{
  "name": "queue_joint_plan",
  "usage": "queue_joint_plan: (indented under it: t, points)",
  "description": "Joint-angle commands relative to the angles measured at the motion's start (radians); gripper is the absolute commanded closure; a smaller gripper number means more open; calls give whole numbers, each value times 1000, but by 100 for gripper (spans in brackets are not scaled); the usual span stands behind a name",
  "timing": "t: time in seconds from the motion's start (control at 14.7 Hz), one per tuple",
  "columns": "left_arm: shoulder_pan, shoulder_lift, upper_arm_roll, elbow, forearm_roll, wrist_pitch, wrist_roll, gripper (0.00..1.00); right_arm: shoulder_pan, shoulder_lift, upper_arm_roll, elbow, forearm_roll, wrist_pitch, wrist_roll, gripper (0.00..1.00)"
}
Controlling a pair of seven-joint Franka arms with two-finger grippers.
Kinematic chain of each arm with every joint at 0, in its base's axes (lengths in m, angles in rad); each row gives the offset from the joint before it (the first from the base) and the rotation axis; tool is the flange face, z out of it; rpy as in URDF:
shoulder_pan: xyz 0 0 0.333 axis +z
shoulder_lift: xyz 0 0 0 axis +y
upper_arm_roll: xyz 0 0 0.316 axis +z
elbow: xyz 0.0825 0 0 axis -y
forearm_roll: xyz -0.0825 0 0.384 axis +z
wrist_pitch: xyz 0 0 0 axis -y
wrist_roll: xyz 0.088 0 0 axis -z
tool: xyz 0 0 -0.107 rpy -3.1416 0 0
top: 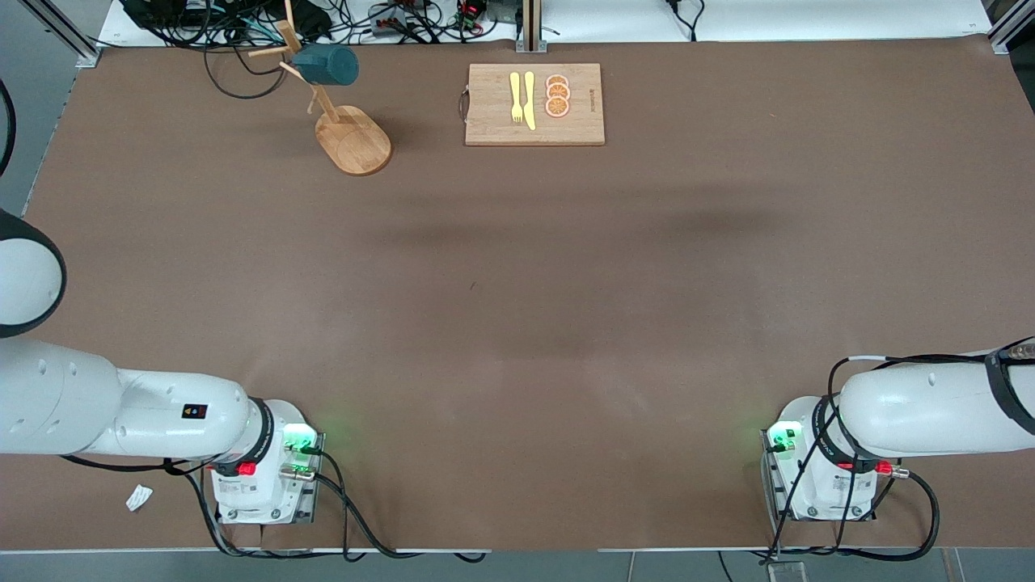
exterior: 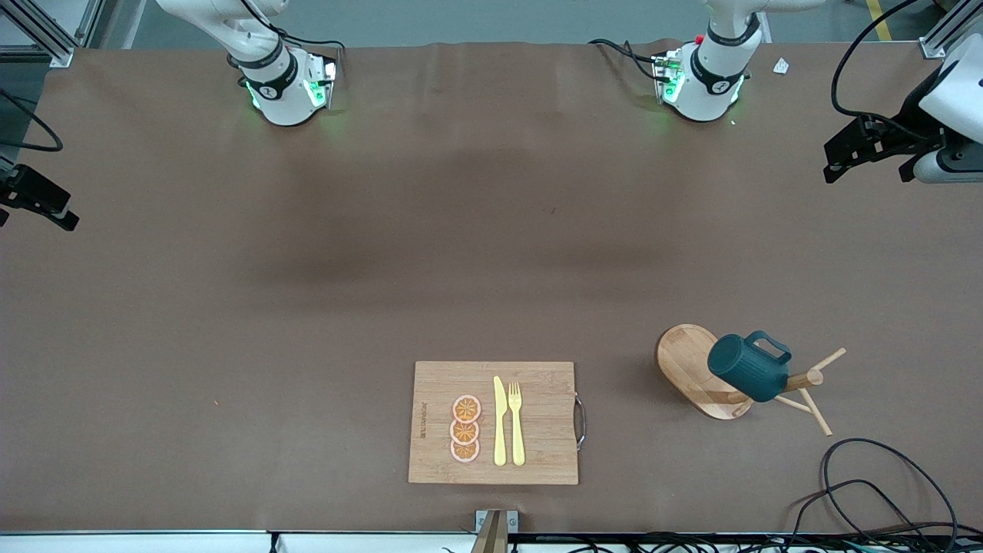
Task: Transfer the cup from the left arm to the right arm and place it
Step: 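Move the left gripper toward the teal mug on the wooden stand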
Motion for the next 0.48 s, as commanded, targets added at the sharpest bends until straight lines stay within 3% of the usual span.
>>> queue_joint_plan:
  t: [0.0, 0.41]
  points:
    - [-1, 10, -1, 19, 10, -2, -2, 0, -26, -12, 19, -16, 1, 2, -15, 0]
    - [19, 70, 2, 65, 10, 0, -7, 0, -26, -12, 19, -16, 1, 2, -15, 0]
